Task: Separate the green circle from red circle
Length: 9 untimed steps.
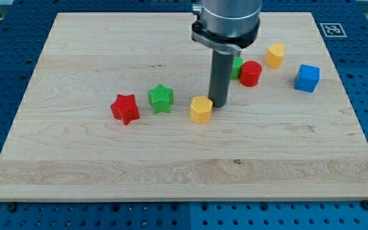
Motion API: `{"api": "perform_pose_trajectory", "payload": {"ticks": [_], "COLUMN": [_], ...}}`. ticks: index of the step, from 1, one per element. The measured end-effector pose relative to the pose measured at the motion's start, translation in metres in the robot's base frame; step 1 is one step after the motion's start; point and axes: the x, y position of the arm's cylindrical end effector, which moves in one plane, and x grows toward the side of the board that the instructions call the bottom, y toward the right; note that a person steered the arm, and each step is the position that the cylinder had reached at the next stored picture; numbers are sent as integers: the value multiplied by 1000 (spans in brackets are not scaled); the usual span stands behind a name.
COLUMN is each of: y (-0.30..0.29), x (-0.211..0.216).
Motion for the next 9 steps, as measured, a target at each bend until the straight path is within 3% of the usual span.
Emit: {"api": "perform_pose_trajectory", "payload": {"ticks": [4, 7, 9], "y": [38, 34, -3], "x": [-67, -73, -72]}}
